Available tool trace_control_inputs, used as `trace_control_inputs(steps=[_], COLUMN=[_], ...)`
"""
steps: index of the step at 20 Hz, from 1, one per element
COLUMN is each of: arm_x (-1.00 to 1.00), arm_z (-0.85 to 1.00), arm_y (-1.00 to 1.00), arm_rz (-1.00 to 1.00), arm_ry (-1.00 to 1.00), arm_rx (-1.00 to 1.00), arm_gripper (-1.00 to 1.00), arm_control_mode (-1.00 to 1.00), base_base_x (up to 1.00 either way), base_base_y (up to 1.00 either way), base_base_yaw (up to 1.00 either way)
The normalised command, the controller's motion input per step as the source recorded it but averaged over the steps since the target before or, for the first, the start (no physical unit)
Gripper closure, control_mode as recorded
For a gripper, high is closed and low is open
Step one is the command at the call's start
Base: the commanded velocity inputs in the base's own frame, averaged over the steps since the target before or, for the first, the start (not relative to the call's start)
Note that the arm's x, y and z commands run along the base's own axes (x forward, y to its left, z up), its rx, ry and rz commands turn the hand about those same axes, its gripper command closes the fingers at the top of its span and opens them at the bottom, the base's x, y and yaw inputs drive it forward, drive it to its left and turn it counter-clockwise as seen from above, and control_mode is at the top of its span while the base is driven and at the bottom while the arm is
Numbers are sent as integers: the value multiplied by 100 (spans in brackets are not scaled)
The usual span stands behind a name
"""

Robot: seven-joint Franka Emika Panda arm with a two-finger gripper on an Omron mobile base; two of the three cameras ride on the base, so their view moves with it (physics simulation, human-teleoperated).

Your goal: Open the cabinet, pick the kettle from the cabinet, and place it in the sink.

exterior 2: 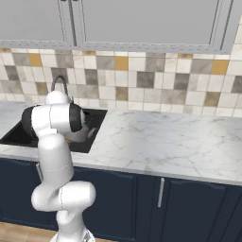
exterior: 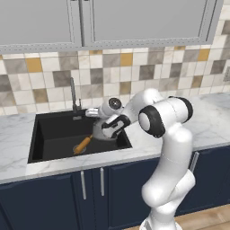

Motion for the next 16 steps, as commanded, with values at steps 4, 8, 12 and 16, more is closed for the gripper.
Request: trace_control_inputs(steps=[4,8,12,16], arm_x=[7,2,8,1], arm_z=[-9,-21,-19,-17], arm_y=[38,47,35,16], arm_rz=[-16,-17,-18,-25], arm_ry=[19,14,12,7], arm_rx=[-15,-21,-16,-11], arm_gripper=[100,100,100,100], arm_control_mode=[-100,-100,-100,-100], base_base_x=[0,0,0,0], base_base_y=[0,0,0,0], base_base_yaw=[0,0,0,0])
